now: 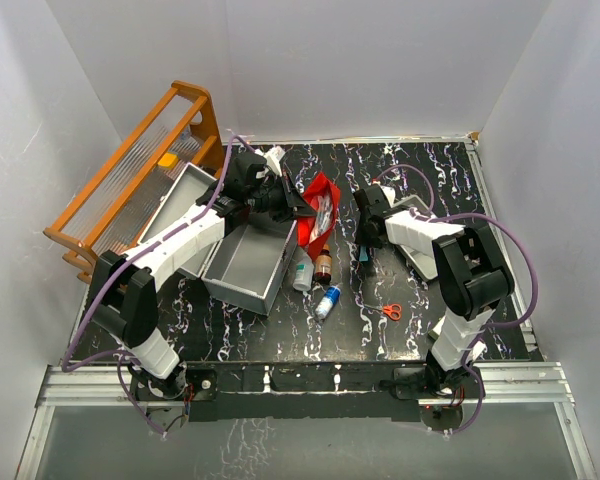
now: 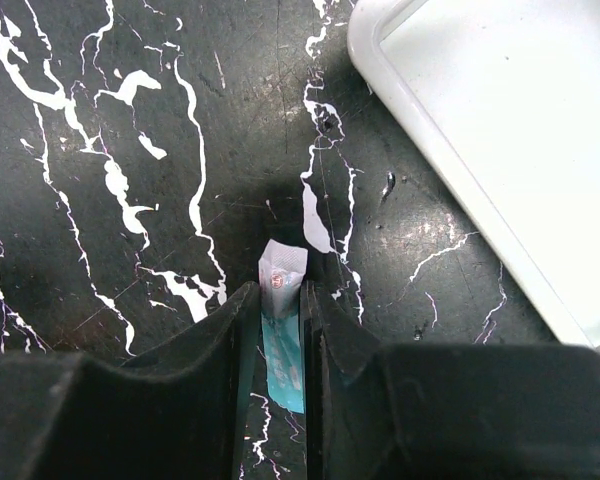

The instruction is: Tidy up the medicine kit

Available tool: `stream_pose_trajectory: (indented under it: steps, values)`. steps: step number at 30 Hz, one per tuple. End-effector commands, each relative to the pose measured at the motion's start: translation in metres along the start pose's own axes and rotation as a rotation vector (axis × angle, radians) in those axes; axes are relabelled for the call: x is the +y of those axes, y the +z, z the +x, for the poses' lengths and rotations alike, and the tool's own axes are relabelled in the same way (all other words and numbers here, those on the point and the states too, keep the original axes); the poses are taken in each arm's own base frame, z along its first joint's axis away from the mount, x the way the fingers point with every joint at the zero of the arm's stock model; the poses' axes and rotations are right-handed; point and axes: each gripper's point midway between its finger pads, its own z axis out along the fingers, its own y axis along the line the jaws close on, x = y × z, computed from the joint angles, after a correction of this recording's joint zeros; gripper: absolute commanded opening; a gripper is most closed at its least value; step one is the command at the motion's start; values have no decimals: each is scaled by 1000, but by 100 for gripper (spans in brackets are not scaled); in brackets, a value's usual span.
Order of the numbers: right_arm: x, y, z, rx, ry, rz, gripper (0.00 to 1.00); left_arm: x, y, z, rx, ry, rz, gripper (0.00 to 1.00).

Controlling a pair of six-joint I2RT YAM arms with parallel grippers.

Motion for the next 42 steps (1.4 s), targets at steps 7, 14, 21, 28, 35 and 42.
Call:
stream_pose_trajectory:
  steps: [7,14,21,28,35,42]
  values:
    - [-1,-2,-6,-19,30,-4,5,-23,-15,-4,-20,26,69,0]
    - [6,-41,-20,-96,68,-96,4,-27,-21,-14,-26,96,39,0]
    - [6,-100,-32,-209,164,-208,5,-27,-4,-17,-35,49,83,0]
    - [11,-165,-50,-343,206,-367,6,-27,19,-23,-113,34,78,0]
    - [18,-224,-80,-487,148,-469,7,-23,49,-18,-102,-5,19,0]
    - [52,-255,-92,-497,167,-681,7,-30,72,-7,-82,-35,56,0]
